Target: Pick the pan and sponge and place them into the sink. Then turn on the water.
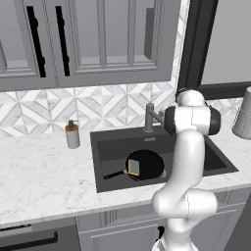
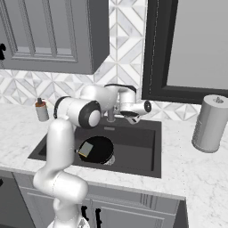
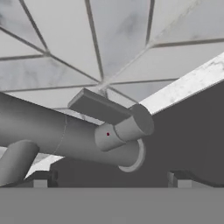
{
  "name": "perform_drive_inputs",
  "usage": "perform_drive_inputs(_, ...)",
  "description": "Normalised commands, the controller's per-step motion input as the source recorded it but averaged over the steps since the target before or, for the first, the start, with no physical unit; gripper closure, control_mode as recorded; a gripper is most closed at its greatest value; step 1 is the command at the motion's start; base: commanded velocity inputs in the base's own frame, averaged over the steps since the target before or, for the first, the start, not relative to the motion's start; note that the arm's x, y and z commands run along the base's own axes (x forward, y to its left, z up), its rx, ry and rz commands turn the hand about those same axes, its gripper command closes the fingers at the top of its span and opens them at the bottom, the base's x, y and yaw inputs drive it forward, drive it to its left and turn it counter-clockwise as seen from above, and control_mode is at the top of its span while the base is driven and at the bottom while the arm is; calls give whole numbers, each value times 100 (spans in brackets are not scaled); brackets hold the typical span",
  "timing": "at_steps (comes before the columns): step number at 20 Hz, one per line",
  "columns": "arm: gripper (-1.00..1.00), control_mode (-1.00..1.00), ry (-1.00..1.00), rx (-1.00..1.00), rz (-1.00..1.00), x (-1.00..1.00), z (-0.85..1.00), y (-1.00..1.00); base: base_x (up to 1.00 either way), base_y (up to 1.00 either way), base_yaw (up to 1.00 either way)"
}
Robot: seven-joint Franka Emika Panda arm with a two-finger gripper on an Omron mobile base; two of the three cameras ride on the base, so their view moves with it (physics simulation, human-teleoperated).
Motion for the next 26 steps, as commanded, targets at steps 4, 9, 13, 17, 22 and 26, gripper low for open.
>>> perform_drive_inputs(4,-100,-100,0,0,-2,29,-15,0,0,0,0)
perform_drive_inputs(9,-100,-100,0,0,-1,27,-13,0,0,0,0)
perform_drive_inputs(13,-100,-100,0,0,-1,27,-11,0,0,0,0)
perform_drive_inputs(17,-100,-100,0,0,0,27,-8,0,0,0,0)
perform_drive_inputs(22,-100,-100,0,0,0,25,-6,0,0,0,0)
perform_drive_inputs(26,-100,-100,0,0,0,23,-2,1,0,0,0)
